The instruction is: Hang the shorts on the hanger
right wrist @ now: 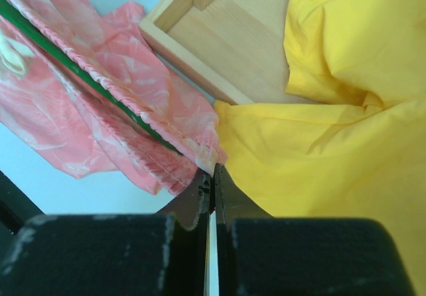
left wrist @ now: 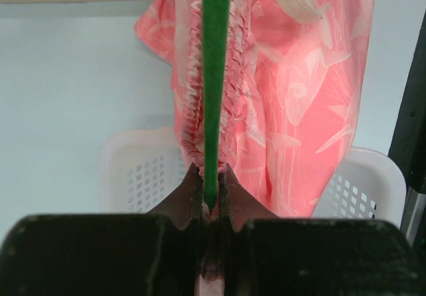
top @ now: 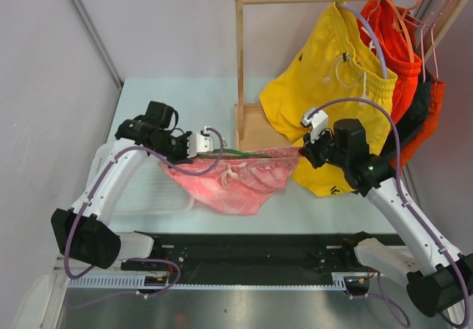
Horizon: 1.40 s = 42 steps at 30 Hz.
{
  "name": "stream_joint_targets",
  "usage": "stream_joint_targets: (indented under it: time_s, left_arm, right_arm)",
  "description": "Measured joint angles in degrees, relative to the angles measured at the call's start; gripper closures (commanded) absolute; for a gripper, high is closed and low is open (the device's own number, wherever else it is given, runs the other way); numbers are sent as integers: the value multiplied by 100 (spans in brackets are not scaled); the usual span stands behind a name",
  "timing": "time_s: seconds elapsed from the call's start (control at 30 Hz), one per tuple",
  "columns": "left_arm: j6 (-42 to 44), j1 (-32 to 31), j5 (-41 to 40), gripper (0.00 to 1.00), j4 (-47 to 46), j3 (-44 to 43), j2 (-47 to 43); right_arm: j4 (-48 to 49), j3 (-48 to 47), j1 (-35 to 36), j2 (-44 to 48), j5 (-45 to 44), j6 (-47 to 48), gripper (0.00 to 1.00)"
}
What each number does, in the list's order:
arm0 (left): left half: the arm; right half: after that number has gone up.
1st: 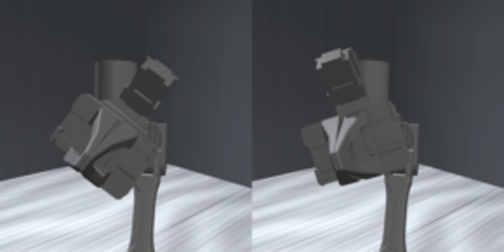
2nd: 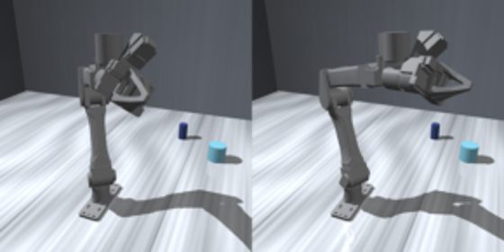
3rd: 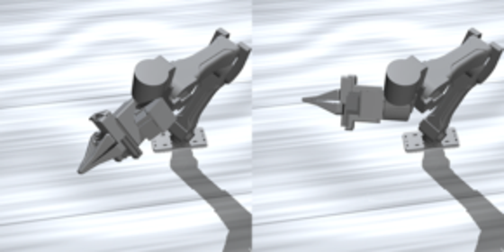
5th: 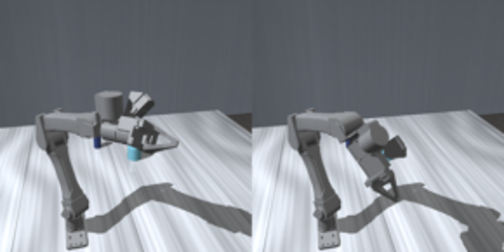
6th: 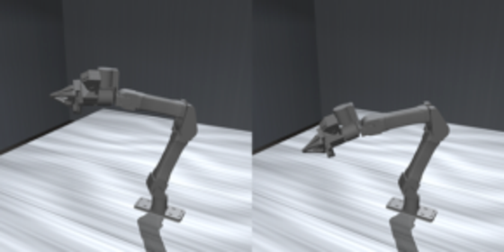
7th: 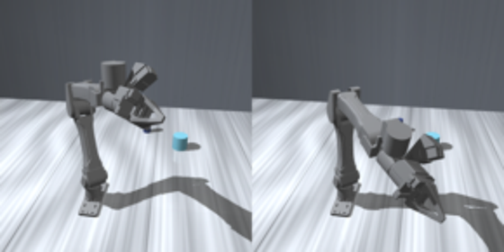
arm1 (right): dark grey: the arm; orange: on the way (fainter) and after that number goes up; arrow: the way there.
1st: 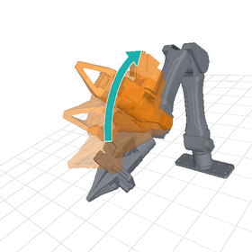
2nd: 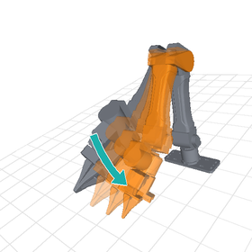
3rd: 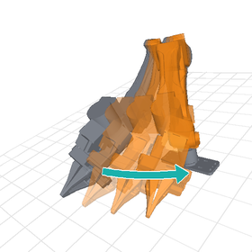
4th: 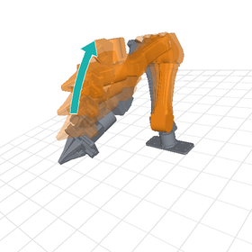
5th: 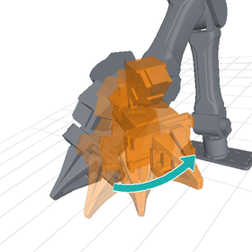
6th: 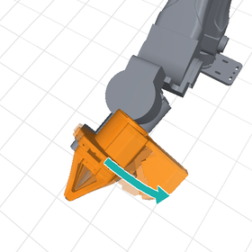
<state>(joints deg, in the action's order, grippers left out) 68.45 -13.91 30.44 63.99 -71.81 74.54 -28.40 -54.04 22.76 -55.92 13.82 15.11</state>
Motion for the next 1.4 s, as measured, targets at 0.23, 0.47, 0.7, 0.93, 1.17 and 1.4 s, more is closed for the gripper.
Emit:
stream_joint_targets:
  time_s: [0.23, 0.47, 0.7, 0.93, 1.17, 1.4]
  left_arm:
    - [-780, -999, -734, 100, -59, -466, 136]
    - [-1193, -1182, -767, 100, 153, -898, 170]
    - [-1198, -1182, -490, 100, 413, -911, 33]
    - [-1462, -1174, -258, 100, 527, -1161, 44]
    - [-1698, -1163, -109, 100, 483, -1272, 48]
    - [-1808, -1163, 131, 100, 645, -1862, 243]
  right_arm:
    - [-214, -562, 782, -125, -546, -122, 100]
    - [-363, -785, 1036, -286, -693, -68, 77]
    - [-413, -1274, 470, -378, -216, 214, 24]
    - [-601, -2000, 315, -299, 365, 660, 38]
    - [-1021, -2002, 503, -63, 1029, 811, 30]
    - [-745, -2015, 1449, -431, 1134, 866, 33]
